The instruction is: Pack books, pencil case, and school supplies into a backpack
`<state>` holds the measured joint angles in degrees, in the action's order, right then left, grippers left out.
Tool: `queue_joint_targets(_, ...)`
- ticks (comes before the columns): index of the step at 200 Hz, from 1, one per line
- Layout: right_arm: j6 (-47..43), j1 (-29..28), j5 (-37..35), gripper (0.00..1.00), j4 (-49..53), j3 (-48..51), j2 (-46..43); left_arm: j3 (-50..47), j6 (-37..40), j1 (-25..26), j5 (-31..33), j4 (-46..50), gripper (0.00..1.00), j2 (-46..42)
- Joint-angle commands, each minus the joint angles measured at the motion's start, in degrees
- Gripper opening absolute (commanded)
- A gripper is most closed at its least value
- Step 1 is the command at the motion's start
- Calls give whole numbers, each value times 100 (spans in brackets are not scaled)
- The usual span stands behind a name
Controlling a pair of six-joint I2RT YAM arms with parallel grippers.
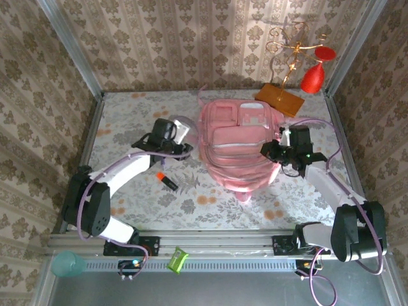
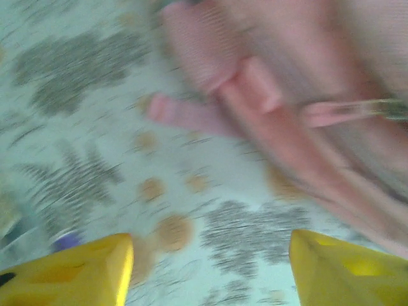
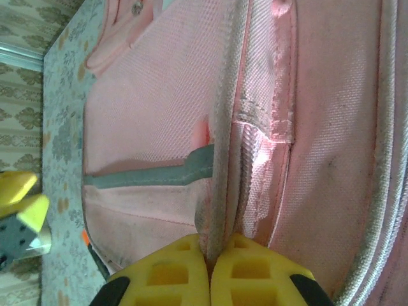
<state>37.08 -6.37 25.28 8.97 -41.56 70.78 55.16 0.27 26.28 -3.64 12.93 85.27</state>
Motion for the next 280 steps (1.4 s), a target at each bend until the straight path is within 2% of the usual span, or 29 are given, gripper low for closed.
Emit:
queue_joint_targets(1, 461, -384, -256, 13, -752, 186, -246, 14, -1181, -523, 616, 770, 76, 335)
queue_joint_targets(22, 310, -557, -433, 24, -585, 177, -263, -50, -1434, -866, 510, 674, 76, 541)
queue_joint_targets(41, -668, -611, -958, 42, 476, -199, -376, -86, -1540, -903, 384, 632, 76, 627)
queue_joint_targets(61, -1724, -1167, -2334, 57, 1182, -502, -710, -187, -1629, -897, 231, 552, 76, 689)
queue_joint_targets(79, -2449, -1937, -3683, 71, 1159, -533, -881, -192, -1693, -898, 151, 536, 75, 838)
queue_joint_targets(97, -3173, -2443, -4074, 78, 937, -582, -728, -174, -1722, -901, 176, 517, 72, 996)
queue_joint_targets(133, -4521, -3024, -4058, 82, 833, -1002, 10, -49, -1701, -899, 136, 500, 63, 1266)
queue_joint_targets(162, -4877, -3036, -3641, 83, 798, -1203, 268, -33, -1774, -897, -20, 408, 50, 1420)
queue_joint_targets(184, -5167, -3028, -3489, 82, 1012, -1395, 513, -67, -1793, -897, 102, 377, 40, 1536)
queue_joint_targets(219, -5805, -2976, -3093, 81, 1709, -1888, 1025, -33, -1790, -874, 16, 286, 20, 1676)
queue_joint_targets(247, -6244, -2967, -3100, 79, 2118, -2274, 1500, 109, -1818, -840, -76, 209, 12, 1733)
queue_joint_targets(280, -6593, -2949, -3129, 78, 2019, -2500, 1913, 258, -1827, -809, -58, 184, 2, 1765)
